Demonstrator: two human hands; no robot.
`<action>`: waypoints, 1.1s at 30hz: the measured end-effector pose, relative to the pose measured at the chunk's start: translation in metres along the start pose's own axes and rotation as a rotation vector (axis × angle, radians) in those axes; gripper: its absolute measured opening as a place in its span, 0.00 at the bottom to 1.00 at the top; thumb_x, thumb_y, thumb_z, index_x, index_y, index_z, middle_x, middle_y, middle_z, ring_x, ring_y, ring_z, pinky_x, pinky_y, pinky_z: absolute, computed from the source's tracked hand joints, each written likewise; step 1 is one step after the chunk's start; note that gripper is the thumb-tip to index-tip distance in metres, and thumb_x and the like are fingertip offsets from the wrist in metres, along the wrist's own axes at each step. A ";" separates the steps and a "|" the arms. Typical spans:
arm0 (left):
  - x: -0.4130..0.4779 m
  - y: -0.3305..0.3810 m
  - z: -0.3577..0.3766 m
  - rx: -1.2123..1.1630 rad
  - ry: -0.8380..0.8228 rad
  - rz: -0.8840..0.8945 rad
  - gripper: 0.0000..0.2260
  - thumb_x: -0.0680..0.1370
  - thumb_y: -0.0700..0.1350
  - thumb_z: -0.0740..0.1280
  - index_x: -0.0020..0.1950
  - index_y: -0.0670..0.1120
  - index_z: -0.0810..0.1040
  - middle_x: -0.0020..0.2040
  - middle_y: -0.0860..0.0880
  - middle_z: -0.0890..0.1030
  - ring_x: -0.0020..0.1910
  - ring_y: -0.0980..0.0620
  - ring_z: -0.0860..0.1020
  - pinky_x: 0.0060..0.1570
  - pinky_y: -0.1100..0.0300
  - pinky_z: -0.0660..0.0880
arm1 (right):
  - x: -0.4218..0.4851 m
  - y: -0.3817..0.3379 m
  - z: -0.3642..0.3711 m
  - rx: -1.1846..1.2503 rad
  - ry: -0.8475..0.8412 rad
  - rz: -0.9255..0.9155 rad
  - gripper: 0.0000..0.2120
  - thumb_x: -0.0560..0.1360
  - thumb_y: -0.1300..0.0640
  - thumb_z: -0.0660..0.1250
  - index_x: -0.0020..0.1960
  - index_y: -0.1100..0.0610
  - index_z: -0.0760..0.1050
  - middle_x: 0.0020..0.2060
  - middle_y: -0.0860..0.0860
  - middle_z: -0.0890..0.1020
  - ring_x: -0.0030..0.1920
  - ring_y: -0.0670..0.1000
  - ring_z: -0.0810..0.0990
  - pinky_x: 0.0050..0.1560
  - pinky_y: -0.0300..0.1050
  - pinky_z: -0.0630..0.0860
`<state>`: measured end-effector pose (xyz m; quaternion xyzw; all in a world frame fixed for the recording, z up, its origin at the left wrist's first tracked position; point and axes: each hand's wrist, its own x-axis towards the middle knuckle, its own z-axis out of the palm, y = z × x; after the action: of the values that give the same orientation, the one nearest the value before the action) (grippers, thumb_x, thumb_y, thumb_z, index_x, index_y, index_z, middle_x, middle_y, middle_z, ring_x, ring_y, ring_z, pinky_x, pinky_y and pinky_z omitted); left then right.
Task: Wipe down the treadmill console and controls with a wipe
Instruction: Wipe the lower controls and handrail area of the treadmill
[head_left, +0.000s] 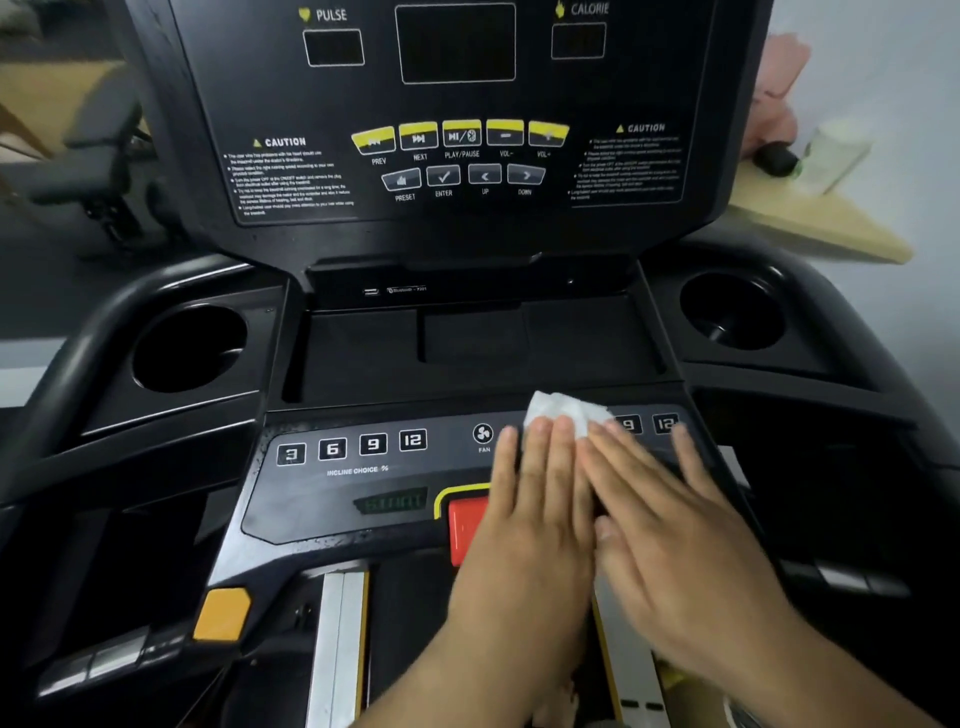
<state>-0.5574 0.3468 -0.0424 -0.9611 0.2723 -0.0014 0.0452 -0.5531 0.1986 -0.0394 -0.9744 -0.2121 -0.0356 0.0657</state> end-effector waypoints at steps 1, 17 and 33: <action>0.010 0.003 -0.003 0.006 0.000 0.024 0.36 0.83 0.53 0.49 0.73 0.32 0.30 0.74 0.28 0.32 0.72 0.27 0.30 0.67 0.32 0.28 | 0.003 0.009 -0.002 -0.023 0.006 0.025 0.26 0.78 0.51 0.51 0.74 0.60 0.64 0.73 0.54 0.66 0.76 0.49 0.59 0.74 0.60 0.52; -0.010 -0.014 -0.007 0.044 -0.027 -0.036 0.31 0.77 0.50 0.56 0.75 0.34 0.59 0.74 0.31 0.64 0.73 0.31 0.62 0.68 0.29 0.59 | 0.008 -0.010 0.008 0.066 0.029 -0.017 0.30 0.75 0.52 0.53 0.76 0.59 0.62 0.76 0.52 0.63 0.77 0.48 0.55 0.73 0.64 0.52; -0.041 -0.035 -0.004 -0.010 0.037 -0.169 0.39 0.72 0.56 0.67 0.77 0.38 0.61 0.77 0.38 0.62 0.77 0.41 0.58 0.71 0.29 0.54 | 0.036 -0.047 0.005 0.107 -0.021 -0.103 0.30 0.76 0.50 0.46 0.75 0.61 0.60 0.75 0.55 0.62 0.77 0.52 0.55 0.75 0.63 0.47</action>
<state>-0.5740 0.3979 -0.0349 -0.9807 0.1912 -0.0218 0.0349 -0.5399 0.2565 -0.0350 -0.9576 -0.2640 -0.0173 0.1137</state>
